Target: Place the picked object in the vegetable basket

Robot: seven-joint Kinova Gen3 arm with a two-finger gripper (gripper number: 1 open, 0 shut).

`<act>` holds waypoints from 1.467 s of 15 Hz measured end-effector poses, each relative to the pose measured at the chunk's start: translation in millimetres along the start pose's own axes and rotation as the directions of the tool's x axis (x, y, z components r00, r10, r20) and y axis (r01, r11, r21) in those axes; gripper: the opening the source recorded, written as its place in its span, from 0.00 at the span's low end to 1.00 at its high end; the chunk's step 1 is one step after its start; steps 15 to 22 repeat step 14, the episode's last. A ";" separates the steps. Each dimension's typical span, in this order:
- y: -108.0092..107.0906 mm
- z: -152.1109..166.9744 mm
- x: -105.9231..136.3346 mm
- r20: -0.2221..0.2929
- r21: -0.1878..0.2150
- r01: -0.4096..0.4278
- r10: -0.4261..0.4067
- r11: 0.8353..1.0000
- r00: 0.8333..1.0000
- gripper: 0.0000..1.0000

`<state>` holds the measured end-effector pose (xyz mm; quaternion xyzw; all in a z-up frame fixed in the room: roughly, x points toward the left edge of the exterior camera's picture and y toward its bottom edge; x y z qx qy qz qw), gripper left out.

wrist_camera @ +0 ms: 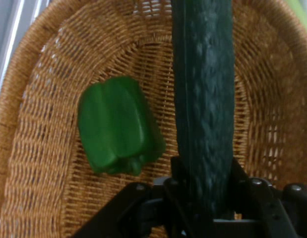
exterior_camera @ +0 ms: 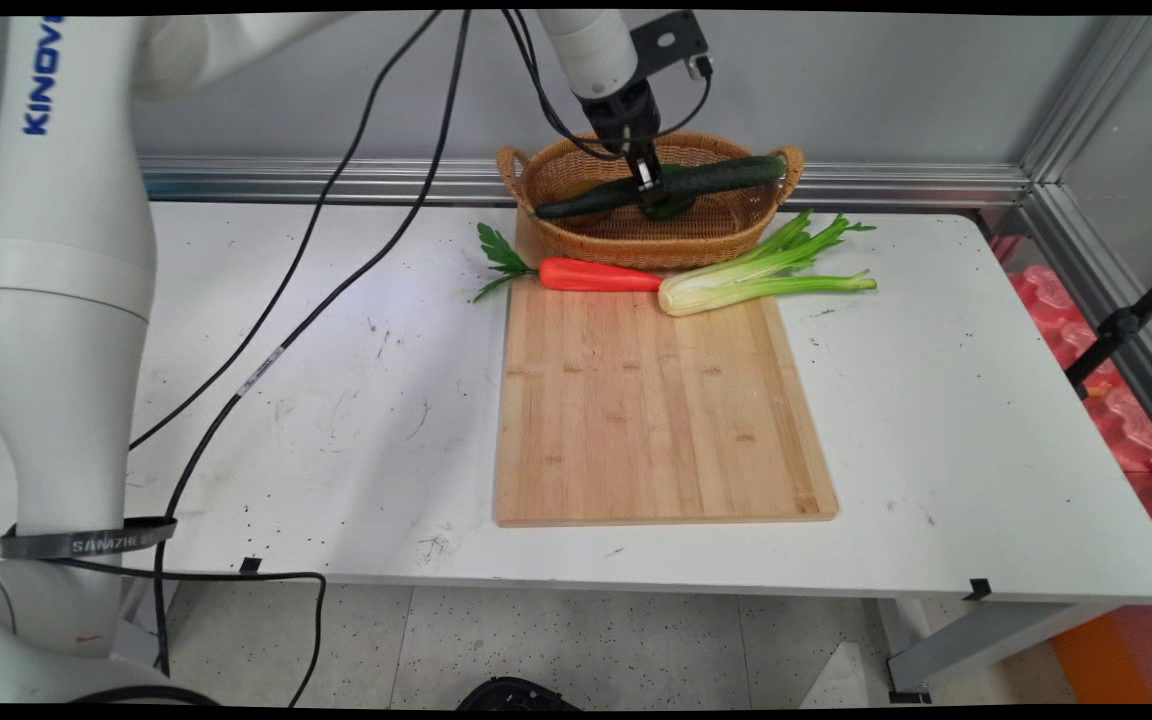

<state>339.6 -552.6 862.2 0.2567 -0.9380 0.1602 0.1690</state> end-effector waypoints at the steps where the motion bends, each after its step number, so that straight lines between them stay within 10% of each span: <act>1: -2.3 6.7 0.8 0.002 -0.003 -0.010 0.010 1.000 1.000 0.00; 8: -11.2 31.5 -1.4 0.014 -0.022 -0.059 0.060 0.998 0.998 0.00; 9: -11.4 32.4 -1.4 0.014 -0.025 -0.065 0.066 0.998 0.998 1.00; 22: -12.6 29.7 -1.2 0.009 -0.033 -0.086 0.087 0.996 0.996 1.00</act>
